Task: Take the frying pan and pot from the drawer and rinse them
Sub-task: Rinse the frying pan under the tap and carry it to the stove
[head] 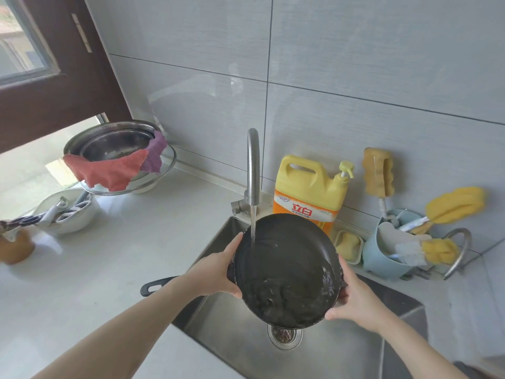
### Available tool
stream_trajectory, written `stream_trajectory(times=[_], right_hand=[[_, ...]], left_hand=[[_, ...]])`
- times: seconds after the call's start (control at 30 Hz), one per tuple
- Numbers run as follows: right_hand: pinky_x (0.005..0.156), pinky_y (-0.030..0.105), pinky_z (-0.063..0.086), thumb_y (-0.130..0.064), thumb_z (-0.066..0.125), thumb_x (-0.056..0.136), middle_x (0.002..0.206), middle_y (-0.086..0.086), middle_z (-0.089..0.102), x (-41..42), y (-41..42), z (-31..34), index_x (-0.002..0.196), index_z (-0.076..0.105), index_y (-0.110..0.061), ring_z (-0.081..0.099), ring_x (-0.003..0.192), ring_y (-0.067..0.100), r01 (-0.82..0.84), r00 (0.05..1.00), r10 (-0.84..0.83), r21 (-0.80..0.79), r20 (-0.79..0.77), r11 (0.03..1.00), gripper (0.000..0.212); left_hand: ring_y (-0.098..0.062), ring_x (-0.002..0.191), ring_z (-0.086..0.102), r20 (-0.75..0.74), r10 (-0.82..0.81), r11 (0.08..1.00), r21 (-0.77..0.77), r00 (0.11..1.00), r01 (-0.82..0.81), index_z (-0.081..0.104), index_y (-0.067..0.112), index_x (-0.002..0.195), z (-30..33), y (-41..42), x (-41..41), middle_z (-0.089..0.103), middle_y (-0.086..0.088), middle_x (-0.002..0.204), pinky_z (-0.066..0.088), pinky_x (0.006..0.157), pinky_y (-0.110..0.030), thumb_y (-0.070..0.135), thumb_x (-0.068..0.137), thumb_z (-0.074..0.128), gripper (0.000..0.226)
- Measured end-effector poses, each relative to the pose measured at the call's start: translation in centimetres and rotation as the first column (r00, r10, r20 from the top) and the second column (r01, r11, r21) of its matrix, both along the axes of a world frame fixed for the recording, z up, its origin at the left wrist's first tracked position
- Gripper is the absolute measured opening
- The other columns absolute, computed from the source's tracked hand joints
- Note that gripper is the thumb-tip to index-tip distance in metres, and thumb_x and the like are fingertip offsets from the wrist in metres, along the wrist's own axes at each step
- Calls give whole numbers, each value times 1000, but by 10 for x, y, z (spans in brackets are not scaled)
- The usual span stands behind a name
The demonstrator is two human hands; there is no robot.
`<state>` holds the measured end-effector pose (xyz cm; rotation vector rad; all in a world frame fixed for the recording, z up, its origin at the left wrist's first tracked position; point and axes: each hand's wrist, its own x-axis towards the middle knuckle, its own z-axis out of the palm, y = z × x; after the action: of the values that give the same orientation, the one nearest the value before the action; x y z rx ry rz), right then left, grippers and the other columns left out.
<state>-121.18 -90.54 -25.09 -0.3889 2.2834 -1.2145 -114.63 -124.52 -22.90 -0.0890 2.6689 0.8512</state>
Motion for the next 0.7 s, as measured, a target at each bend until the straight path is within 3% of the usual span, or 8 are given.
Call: stream_trajectory(times=[0.13,0.23,0.33,0.43,0.5,0.6,0.7], right_hand=[[101,42,49,-20,91,45,124,-17,62,3,19,4,143,-5,-63,65,107,9,43,998,-41,42,-57,998,144],[105,42,45,-24,91,47,134,-20,55,5,27,11,142,-7,-65,57,120,9,102,985,-94,45,-146,994,142],[105,38,44,-21,92,54,136,-17,56,7,30,22,141,-11,-65,55,123,9,167,959,-146,69,-244,984,141],[101,25,37,-22,93,61,149,-17,40,7,35,32,134,-17,-69,42,133,3,222,905,-188,48,-381,974,140],[101,24,35,-28,91,64,151,-19,32,8,37,41,134,-17,-68,37,133,-2,238,864,-209,6,-459,971,135],[109,34,39,-29,90,64,156,-10,32,5,43,54,142,-10,-63,40,138,10,261,781,-239,-46,-578,964,131],[109,43,41,-26,90,64,155,-3,36,1,48,73,152,3,-42,41,138,18,255,737,-240,-69,-632,965,125]], left_hand=[[-13,82,62,-54,3,1000,3,999,-3,-20,53,144,-1,20,0,65,9,85,52,79,-30,37,65,84,133],[-14,85,62,-193,33,999,34,981,-27,-23,61,139,-1,30,2,68,8,96,52,80,-35,40,64,84,133],[-17,87,63,-371,43,999,36,928,-32,-20,56,144,-1,38,4,68,4,98,53,76,-39,41,65,84,131],[-20,77,62,-620,-4,1000,-14,785,-6,-11,42,152,3,46,3,68,1,88,53,64,-38,45,69,82,125],[-24,76,63,-740,-22,999,-42,672,-14,-8,39,154,7,48,0,68,-4,86,52,62,-36,62,75,69,113],[-28,74,62,-822,-24,996,-68,568,-56,-4,34,155,18,51,-6,67,-7,84,49,66,-34,78,82,44,98],[-30,77,66,-884,-65,985,-131,463,-111,11,20,153,34,54,-9,70,-10,89,53,67,-36,65,79,62,100]])
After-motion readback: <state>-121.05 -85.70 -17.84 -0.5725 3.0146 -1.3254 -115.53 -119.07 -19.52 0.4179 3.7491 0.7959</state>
